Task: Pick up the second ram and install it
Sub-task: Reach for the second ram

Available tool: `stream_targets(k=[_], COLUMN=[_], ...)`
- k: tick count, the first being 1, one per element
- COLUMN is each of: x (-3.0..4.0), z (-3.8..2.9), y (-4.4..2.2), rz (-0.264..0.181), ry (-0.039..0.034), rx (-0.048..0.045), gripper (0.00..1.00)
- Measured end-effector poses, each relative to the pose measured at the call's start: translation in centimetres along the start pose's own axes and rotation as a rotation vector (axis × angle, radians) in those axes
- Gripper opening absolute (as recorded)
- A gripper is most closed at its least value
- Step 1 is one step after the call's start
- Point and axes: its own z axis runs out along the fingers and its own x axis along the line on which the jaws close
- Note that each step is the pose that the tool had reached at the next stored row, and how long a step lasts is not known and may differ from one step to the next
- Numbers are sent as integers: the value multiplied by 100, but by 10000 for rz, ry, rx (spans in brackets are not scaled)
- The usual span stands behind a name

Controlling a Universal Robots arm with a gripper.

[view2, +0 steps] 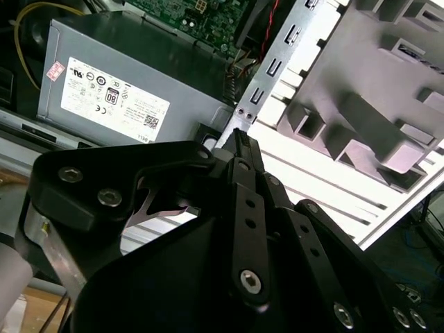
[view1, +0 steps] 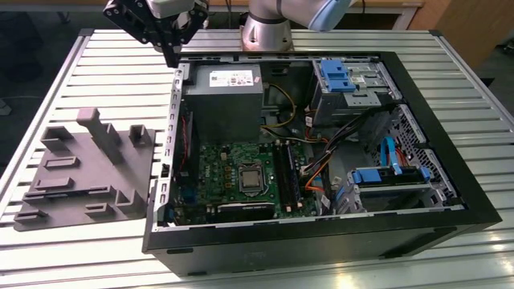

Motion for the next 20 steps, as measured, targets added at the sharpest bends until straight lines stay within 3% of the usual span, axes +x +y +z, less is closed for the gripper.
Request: stream_targets(k=[20], x=[103], z=[-3], y=[-8], rz=[0], ry=[0], rx=[0], gripper=[11])
